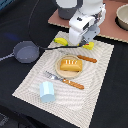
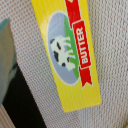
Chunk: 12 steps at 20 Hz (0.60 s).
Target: Interact with the objects in diverse but meaningful ways.
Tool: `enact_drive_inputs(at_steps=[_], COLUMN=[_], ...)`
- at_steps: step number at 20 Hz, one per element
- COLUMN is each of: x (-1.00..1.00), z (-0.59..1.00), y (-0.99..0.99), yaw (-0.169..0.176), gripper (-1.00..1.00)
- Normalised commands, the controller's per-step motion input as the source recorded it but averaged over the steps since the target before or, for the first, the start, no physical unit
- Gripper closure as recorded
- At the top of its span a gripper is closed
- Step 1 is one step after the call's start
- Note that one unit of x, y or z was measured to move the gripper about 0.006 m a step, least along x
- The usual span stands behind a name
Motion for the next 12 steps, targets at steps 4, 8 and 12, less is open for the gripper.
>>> enact_drive_inputs(at_steps=[4,8,12], x=[-0.1,-0.58,-0.81], z=[0.75,0.58,0.21], y=[0.19,0.05,-0.05], yaw=[0.0,0.0,0.0], gripper=[-1.0,-1.0,-1.0])
